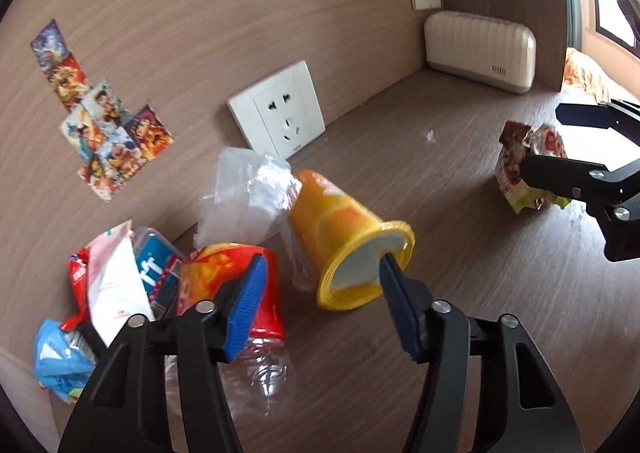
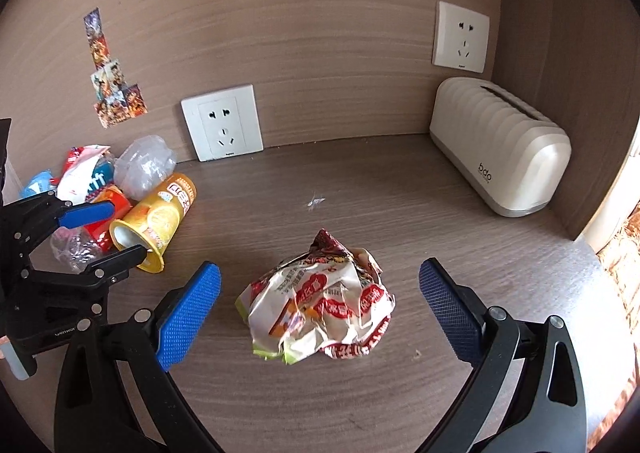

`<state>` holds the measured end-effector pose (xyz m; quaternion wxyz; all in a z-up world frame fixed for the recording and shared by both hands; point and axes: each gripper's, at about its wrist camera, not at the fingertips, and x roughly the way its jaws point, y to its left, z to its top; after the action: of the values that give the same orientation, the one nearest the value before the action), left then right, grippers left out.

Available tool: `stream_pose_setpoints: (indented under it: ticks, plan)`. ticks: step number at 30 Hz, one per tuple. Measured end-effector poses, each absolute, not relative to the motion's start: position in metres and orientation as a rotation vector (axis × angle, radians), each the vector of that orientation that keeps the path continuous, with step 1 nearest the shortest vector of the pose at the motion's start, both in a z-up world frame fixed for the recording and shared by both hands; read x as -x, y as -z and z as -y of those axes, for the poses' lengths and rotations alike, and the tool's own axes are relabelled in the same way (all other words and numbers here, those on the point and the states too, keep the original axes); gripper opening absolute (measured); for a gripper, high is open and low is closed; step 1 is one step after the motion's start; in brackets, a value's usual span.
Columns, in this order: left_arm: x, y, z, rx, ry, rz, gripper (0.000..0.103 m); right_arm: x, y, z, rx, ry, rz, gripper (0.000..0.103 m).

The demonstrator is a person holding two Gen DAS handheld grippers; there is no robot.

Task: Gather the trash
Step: 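Grasp the yellow cup with the left tool while the right tool grasps the crumpled wrapper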

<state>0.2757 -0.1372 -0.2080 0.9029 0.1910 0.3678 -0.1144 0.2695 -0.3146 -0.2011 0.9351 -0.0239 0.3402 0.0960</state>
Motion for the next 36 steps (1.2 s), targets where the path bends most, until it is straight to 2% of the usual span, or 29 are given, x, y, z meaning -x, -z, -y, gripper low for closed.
stream_pose_setpoints:
  ticks: [2,4,6,23,26,30,32,34,36]
  plan:
    - [-0.278,0.210,0.138,-0.394,0.247,-0.766,0.050,-0.275,0.204,0.314,0.043,-0.196,-0.707,0.099]
    - [-0.281,0.213,0.141,-0.398,0.262,-0.773,0.040,-0.280,0.208,0.314,0.037,-0.184,-0.718,0.099]
    - [-0.285,0.215,0.146,-0.409,0.274,-0.777,0.034,-0.284,0.211,0.316,0.021,-0.184,-0.730,0.099]
    - [-0.329,0.200,0.156,-0.244,0.271,-0.746,0.036,-0.292,0.216,0.319,0.001,-0.169,-0.752,0.099]
    - [-0.338,0.200,0.163,-0.230,0.269,-0.745,0.047,-0.294,0.216,0.321,-0.008,-0.172,-0.756,0.099]
    - [-0.356,0.204,0.165,-0.214,0.185,-0.747,0.046,-0.295,0.216,0.322,-0.020,-0.173,-0.758,0.099]
    - [-0.368,0.206,0.163,-0.188,0.149,-0.762,0.040,-0.296,0.216,0.323,-0.026,-0.176,-0.759,0.099]
    - [-0.378,0.207,0.161,-0.156,0.134,-0.776,0.026,-0.296,0.217,0.324,-0.030,-0.182,-0.764,0.099]
    - [-0.384,0.207,0.161,-0.148,0.119,-0.780,0.018,-0.298,0.218,0.323,-0.031,-0.189,-0.772,0.095]
